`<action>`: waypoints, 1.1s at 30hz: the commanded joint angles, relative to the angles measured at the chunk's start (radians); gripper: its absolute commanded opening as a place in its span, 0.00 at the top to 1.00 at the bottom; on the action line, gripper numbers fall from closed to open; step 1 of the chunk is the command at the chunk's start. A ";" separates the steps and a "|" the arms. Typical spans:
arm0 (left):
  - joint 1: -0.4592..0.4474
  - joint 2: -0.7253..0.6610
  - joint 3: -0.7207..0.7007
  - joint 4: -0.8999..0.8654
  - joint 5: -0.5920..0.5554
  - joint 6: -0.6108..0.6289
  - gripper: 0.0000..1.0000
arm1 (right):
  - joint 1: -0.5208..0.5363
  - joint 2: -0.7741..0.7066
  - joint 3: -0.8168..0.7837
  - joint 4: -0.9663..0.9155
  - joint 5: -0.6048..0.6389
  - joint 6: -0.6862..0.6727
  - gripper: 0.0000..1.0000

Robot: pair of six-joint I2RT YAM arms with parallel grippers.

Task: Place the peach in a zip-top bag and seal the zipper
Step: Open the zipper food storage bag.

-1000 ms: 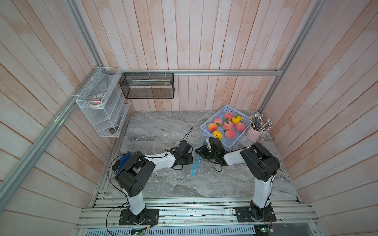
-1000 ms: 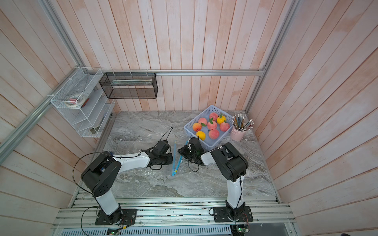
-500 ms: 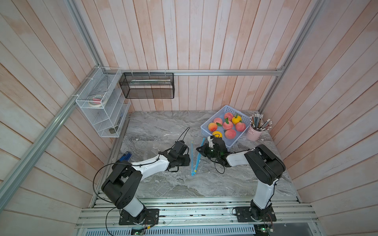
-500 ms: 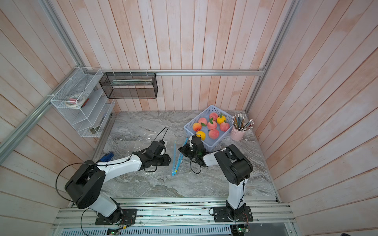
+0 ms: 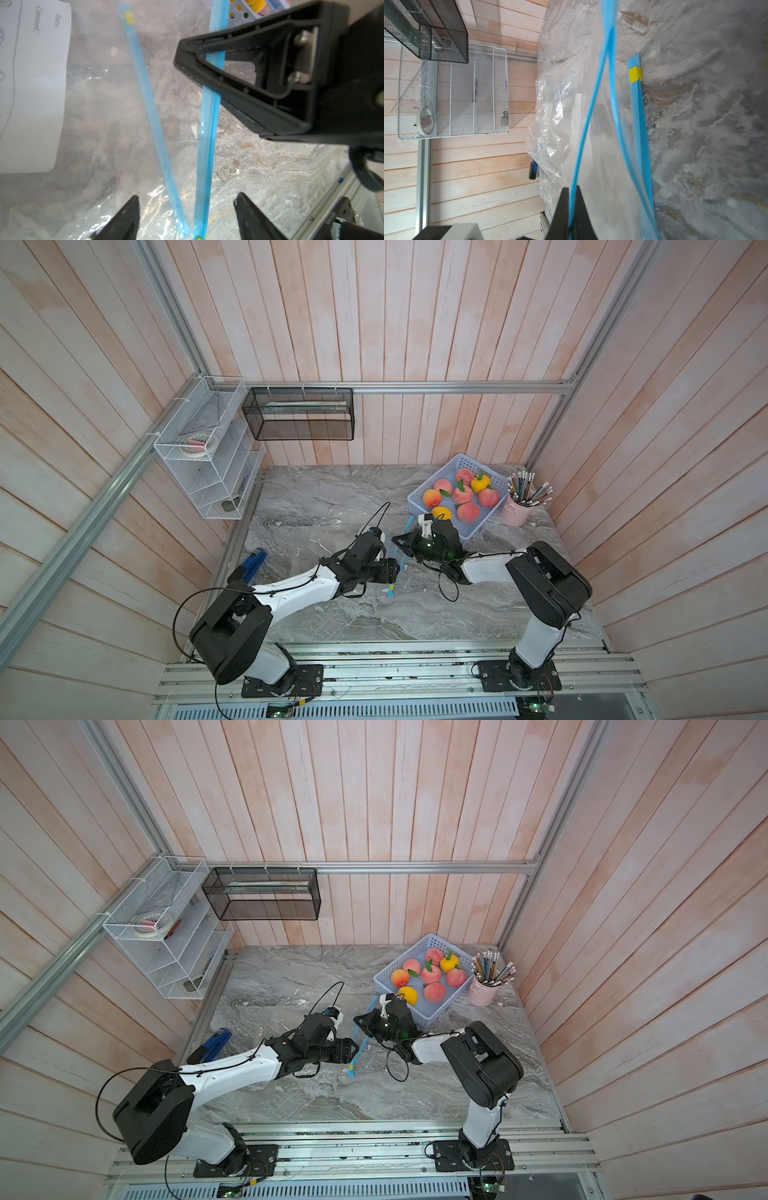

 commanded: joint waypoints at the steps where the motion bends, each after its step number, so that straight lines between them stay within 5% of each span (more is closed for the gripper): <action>1: -0.005 0.032 0.034 0.029 -0.075 -0.016 0.23 | 0.013 -0.029 -0.010 0.041 -0.001 0.035 1.00; 12: -0.012 0.111 0.091 0.004 -0.209 -0.032 0.29 | 0.041 -0.018 -0.010 0.080 -0.003 0.078 1.00; 23: -0.013 0.130 0.096 0.014 -0.265 -0.036 0.86 | 0.017 -0.079 -0.019 -0.039 0.041 0.029 1.00; 28: -0.010 0.124 0.108 -0.013 -0.252 -0.031 1.00 | -0.018 -0.202 -0.046 -0.207 0.123 -0.082 0.64; 33: 0.001 0.114 0.135 -0.066 -0.233 -0.047 1.00 | -0.046 -0.261 -0.050 -0.363 0.155 -0.154 0.53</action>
